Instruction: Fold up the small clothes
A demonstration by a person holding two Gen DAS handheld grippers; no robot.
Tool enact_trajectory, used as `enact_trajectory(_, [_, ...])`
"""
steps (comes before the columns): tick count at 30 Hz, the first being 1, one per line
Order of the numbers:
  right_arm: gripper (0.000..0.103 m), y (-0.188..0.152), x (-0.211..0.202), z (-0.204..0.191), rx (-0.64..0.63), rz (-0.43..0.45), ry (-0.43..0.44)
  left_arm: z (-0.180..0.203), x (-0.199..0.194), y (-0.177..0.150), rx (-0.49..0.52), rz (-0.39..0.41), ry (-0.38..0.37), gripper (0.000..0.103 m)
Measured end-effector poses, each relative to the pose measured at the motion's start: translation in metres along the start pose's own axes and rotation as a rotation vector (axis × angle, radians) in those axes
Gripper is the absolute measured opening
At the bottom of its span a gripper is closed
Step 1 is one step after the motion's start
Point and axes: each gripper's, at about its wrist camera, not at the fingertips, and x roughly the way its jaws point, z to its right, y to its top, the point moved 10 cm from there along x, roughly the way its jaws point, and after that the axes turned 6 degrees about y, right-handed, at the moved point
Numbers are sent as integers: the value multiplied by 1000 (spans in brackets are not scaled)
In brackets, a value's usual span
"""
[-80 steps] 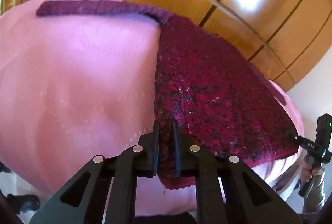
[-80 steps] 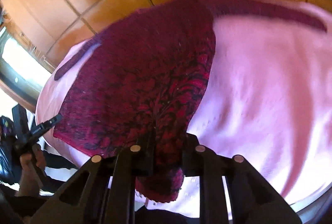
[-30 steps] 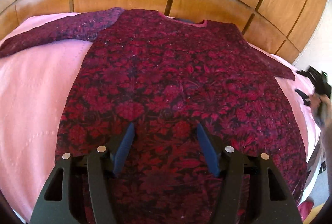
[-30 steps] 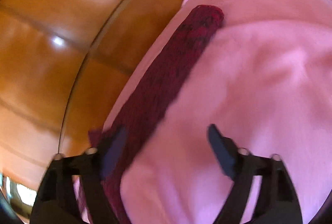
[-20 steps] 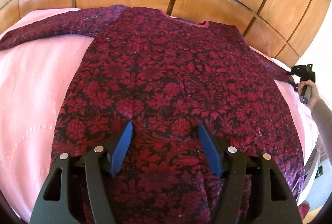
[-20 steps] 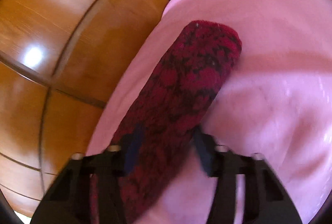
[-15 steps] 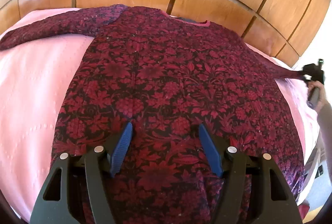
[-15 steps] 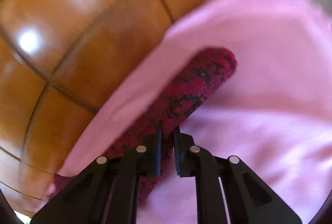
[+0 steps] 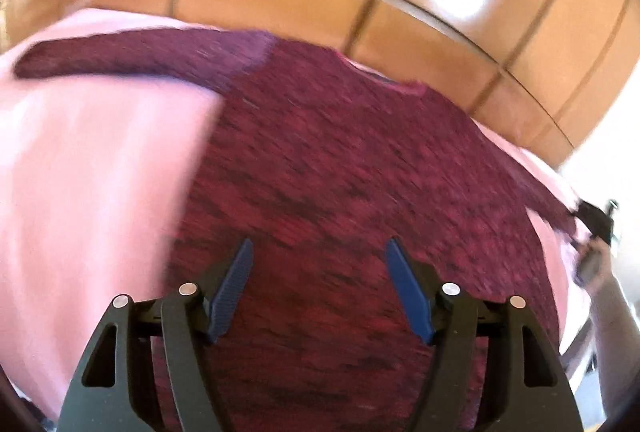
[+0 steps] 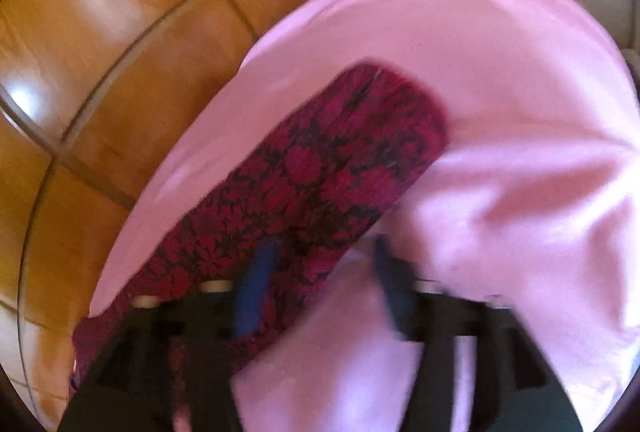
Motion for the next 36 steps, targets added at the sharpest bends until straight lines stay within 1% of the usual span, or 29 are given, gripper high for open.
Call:
enact_trajectory(2, [74,0,-12,-18,-40,19,27,-27,-2,13,-52,11,37,68])
enact_trajectory(3, [76,-5,-24,-37,-96,35,59,-41,-3,21,-80,20,51,68])
enact_trajectory(4, [80,-11,-35,-51,-137,41,82,-61,-3,32,-116,30,71,68])
enact_trajectory(6, [83,-32,-52,-83,-228,30,144,-90,-2,47,-167,44,114,68])
enact_trajectory(8, [84,-74,-63,-138,-367,-33,271,-121,6,67,-220,48,141,68])
enact_trajectory(9, [84,-92,-63,-156,-413,-70,312,-134,11,75,-248,46,153,68])
enact_trajectory(10, [84,-120,-65,-180,-467,-123,367,-149,18,86,-283,43,147,67])
enact_trajectory(12, [84,-177,-68,-223,-568,-223,476,-177,29,105,-346,35,174,65])
enact_trajectory(13, [84,-197,-68,-236,-605,-256,499,-191,36,119,-390,41,161,65])
enact_trajectory(14, [83,-225,-66,-251,-646,-299,521,-202,41,129,-410,47,168,65])
enact_trajectory(15, [82,-239,-65,-257,-665,-324,533,-215,45,139,-427,49,205,65])
enact_trajectory(16, [79,-261,-61,-268,-703,-359,549,-231,50,151,-467,53,223,65])
enact_trajectory(17, [78,-275,-58,-275,-731,-374,549,-240,55,158,-491,52,208,65])
enact_trajectory(18, [78,-290,-57,-278,-753,-388,544,-251,60,164,-510,46,218,65])
enact_trajectory(19, [78,-304,-52,-282,-778,-405,541,-268,65,170,-547,44,270,65])
enact_trajectory(21, [80,-316,-43,-283,-813,-386,504,-286,71,177,-620,64,262,65])
enact_trajectory(22, [81,-320,-43,-279,-811,-384,494,-298,77,180,-666,66,262,65])
enact_trajectory(23, [83,-326,-45,-275,-807,-382,495,-304,80,182,-696,69,253,65])
enact_trajectory(24, [87,-326,-43,-275,-806,-382,509,-308,83,185,-719,81,240,65])
enact_trajectory(25, [92,-332,-44,-274,-812,-387,515,-313,86,189,-723,90,243,50])
enact_trajectory(26, [94,-339,-48,-272,-823,-391,518,-315,88,191,-714,81,250,21])
enact_trajectory(27, [101,-344,-47,-274,-830,-396,527,-316,93,192,-709,60,230,12])
enact_trajectory(28, [101,-350,-49,-277,-844,-392,520,-319,91,192,-717,65,218,11])
enact_trajectory(30, [101,-357,-51,-277,-869,-385,503,-321,77,194,-719,109,204,10])
enact_trajectory(31, [101,-357,-50,-277,-874,-385,501,-319,64,193,-718,142,191,9])
enact_trajectory(34, [101,-358,-51,-275,-880,-379,498,-314,38,183,-717,196,192,9])
enact_trajectory(35, [101,-360,-49,-277,-887,-373,491,-312,32,178,-709,208,201,9])
enact_trajectory(36, [101,-360,-50,-277,-896,-367,485,-311,30,172,-694,205,225,9])
